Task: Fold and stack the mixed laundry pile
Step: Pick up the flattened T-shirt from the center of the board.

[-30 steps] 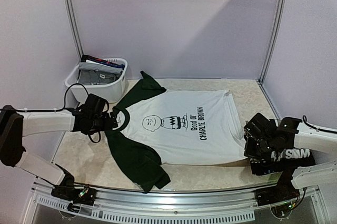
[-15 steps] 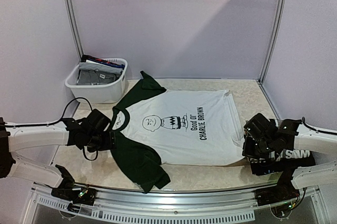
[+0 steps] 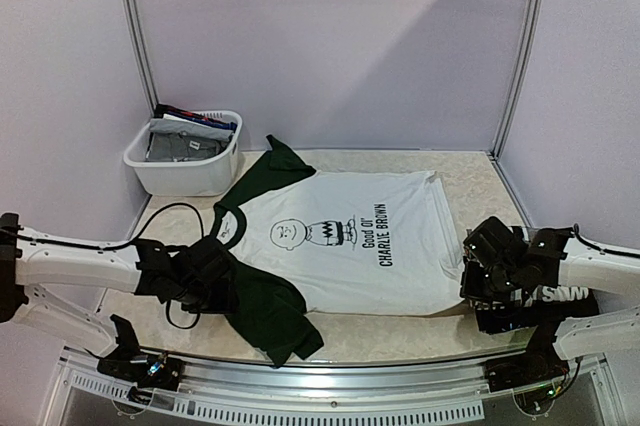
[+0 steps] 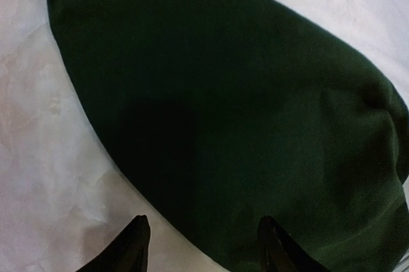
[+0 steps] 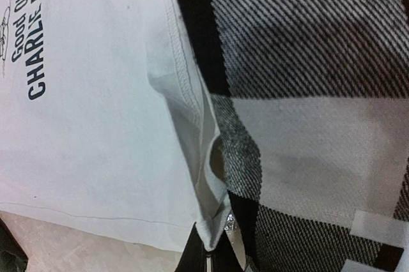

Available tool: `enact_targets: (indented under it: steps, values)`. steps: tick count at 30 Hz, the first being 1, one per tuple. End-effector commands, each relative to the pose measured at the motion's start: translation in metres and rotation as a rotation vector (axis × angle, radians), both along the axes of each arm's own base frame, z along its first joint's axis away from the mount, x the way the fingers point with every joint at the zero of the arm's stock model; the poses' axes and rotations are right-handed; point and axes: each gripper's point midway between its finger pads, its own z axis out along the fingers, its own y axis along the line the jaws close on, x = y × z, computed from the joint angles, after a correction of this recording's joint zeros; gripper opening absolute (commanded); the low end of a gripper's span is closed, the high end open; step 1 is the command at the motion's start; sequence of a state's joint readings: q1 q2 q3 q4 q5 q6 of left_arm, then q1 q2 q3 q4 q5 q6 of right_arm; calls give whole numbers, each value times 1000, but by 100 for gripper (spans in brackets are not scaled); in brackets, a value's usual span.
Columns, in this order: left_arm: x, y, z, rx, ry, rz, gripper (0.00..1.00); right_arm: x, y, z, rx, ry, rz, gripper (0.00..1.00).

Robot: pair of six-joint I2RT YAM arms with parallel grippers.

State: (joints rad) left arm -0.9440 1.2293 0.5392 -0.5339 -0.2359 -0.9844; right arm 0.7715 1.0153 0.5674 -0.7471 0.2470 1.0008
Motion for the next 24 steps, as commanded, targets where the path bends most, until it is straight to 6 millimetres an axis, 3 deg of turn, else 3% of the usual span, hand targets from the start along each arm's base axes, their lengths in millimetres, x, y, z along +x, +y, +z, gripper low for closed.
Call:
enact_targets:
  steps: [1, 8, 13, 17, 19, 24]
  values:
    - [-18, -2, -13, 38, 50, -10, 58, -2, -1, -3, -2, -3, 11, 0]
    - [-22, -5, -23, 43, 40, -2, 52, -3, -3, -4, -10, -3, 12, 0]
    - [-22, -11, -38, 10, 20, 16, 42, -4, -4, -5, -14, 3, 12, 0]
    - [-17, -15, -38, 10, -24, 22, 24, -4, -4, -5, -12, -1, 10, 0]
    - [-15, -16, -33, 14, -47, 19, 1, -4, -4, -4, -10, -3, 10, 0]
    - [-13, -11, -12, 29, -97, 21, 0, -5, -4, -4, -12, 3, 13, 0]
